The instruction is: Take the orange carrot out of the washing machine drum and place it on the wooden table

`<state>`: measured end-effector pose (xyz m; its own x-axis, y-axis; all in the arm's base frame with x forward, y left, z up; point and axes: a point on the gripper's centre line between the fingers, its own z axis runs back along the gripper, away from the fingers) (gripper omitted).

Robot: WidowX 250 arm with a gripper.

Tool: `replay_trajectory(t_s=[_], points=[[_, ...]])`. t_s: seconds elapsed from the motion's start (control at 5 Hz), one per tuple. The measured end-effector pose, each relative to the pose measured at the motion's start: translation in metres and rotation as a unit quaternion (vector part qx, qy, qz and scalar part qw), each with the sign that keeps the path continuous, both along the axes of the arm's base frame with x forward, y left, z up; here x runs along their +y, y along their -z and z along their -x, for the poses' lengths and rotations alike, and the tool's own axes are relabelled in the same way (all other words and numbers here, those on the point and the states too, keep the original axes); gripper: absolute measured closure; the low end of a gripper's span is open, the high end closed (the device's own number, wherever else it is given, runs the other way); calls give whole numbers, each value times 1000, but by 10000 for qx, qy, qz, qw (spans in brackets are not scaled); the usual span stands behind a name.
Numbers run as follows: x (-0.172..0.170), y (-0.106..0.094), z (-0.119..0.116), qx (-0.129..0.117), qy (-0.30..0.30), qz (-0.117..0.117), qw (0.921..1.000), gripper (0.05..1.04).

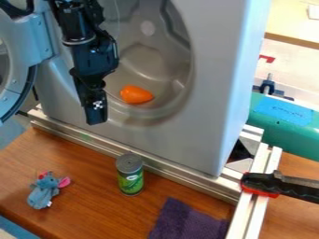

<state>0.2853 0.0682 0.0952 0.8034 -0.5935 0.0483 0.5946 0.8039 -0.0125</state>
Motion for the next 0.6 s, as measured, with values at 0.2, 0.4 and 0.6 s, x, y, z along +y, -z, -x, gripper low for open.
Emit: replay_trajectory(t_s=[0.2, 0.4, 0.6], points=[[0, 8, 2, 121, 15, -5, 9999, 83], [13, 24, -15, -179, -195, -619, 9977, 83], [11, 31, -25, -300, -92, -354, 9989, 83]])
